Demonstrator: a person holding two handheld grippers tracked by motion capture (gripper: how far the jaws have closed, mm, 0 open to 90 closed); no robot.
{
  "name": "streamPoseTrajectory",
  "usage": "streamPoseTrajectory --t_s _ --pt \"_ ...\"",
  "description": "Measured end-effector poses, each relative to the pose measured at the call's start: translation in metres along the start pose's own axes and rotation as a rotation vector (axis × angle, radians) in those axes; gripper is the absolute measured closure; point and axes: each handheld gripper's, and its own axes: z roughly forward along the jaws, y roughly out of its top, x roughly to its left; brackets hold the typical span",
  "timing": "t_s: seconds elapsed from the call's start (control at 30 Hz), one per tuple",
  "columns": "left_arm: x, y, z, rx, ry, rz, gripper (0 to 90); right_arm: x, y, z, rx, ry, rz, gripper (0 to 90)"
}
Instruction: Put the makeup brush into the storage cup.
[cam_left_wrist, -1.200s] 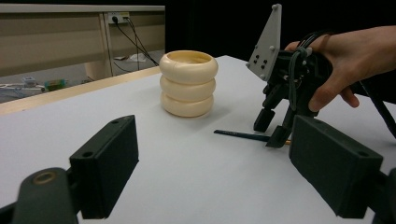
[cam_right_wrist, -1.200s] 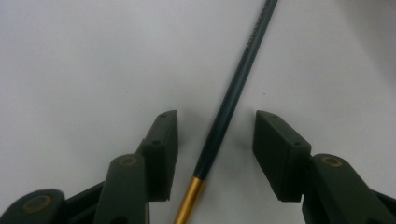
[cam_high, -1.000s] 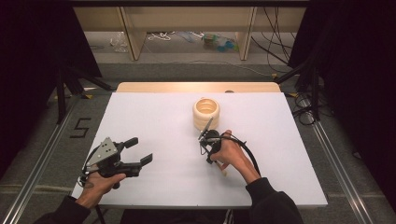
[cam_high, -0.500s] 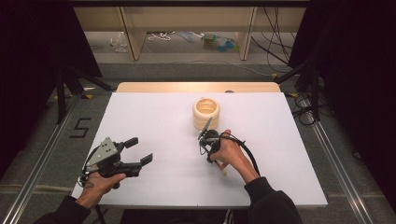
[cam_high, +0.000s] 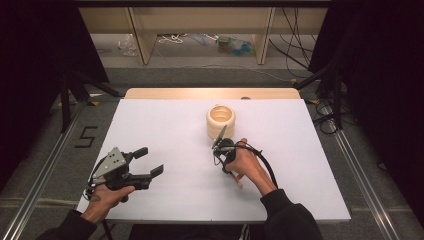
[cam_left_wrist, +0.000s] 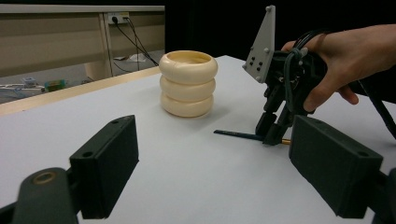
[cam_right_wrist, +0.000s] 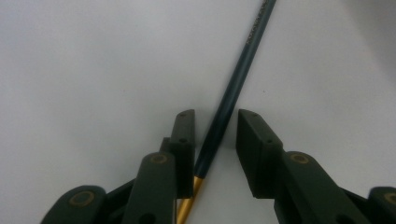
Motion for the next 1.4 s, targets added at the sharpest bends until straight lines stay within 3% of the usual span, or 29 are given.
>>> streamPoseTrajectory --t_s 0.23,0.4,0.43,0.47,0.8,0.87,1.0,1.4 --pt "0.000 0.000 0.000 0.000 0.000 0.001 15.4 -0.001 0.002 0.000 0.015 -0.003 -0.005 73.4" --pt "0.000 0.000 0.000 0.000 0.000 0.001 15.4 0.000 0.003 0.000 0.016 -0.005 0.025 75.5" --pt "0.000 0.000 0.000 0.000 0.000 0.000 15.4 -0.001 0.002 0.001 0.013 -0.008 0.005 76.0" --pt "0.000 0.000 0.000 0.000 0.000 0.001 15.4 0.000 0.003 0.000 0.024 -0.004 0.023 76.4" --pt "0.000 0.000 0.000 0.001 0.000 0.000 15.4 0.001 0.004 0.000 0.023 0.001 0.005 83.1" --pt "0.000 0.000 0.000 0.001 0.000 0.002 15.5 0.002 0.005 -0.001 0.041 0.016 0.028 83.2" --pt "0.000 0.000 0.000 0.002 0.001 0.001 15.5 0.002 0.005 0.000 0.027 -0.004 -0.018 83.4" --pt "0.000 0.000 0.001 0.007 -0.003 0.008 15.4 0.005 0.005 -0.011 0.002 -0.009 -0.071 83.5"
